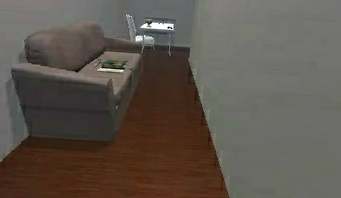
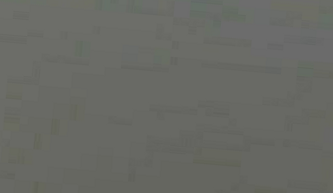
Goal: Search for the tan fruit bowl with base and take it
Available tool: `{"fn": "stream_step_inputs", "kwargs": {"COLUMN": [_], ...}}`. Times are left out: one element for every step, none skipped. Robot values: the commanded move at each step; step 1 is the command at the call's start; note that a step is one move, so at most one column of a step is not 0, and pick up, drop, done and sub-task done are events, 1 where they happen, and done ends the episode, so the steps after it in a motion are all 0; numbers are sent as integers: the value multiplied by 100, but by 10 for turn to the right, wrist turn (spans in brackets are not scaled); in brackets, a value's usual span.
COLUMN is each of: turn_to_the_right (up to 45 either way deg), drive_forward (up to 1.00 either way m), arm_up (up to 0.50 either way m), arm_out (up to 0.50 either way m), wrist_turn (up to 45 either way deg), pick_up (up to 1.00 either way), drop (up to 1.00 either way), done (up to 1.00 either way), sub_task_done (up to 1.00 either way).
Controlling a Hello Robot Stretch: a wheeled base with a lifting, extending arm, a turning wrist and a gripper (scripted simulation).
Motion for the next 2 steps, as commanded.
{"fn": "stream_step_inputs", "kwargs": {"turn_to_the_right": [0, 0], "drive_forward": [100, 50], "arm_up": [0, 0], "arm_out": [0, 0], "wrist_turn": [0, 0], "pick_up": [0, 0], "drop": [0, 0], "done": [0, 0], "sub_task_done": [0, 0]}}
